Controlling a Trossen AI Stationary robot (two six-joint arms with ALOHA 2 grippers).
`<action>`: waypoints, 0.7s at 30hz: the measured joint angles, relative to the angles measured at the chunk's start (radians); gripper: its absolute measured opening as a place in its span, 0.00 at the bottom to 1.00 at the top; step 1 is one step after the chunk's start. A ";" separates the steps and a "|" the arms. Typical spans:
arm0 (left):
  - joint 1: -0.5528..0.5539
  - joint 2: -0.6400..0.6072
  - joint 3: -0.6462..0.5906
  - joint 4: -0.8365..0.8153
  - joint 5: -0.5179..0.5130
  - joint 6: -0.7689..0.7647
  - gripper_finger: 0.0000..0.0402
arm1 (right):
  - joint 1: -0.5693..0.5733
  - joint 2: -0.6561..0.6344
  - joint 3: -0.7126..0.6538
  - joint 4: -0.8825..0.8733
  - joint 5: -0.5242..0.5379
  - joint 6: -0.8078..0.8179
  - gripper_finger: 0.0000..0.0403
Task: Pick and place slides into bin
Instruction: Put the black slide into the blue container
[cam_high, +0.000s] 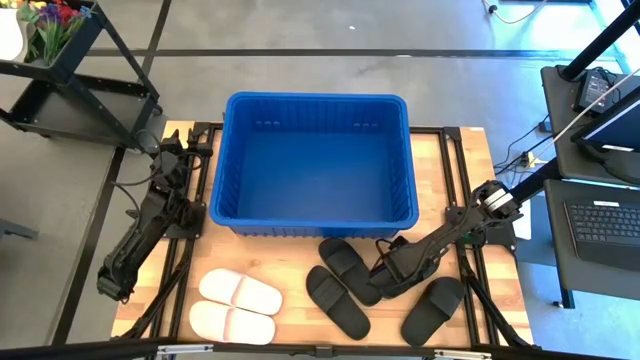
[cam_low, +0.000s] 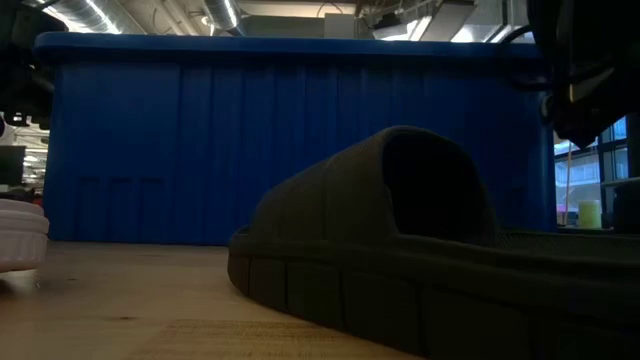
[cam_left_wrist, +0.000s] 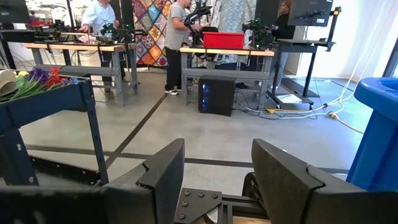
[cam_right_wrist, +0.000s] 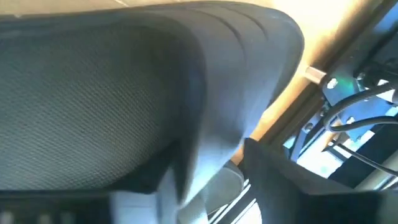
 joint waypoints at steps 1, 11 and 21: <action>0.000 0.000 0.000 0.000 0.000 0.000 0.46 | 0.000 0.000 0.000 0.003 0.000 0.000 0.34; 0.000 0.000 0.000 0.000 0.000 0.000 0.46 | 0.000 0.000 0.000 0.000 -0.009 -0.002 0.05; 0.000 0.000 0.000 0.000 0.000 0.000 0.46 | 0.000 -0.001 0.189 0.001 -0.115 -0.183 0.03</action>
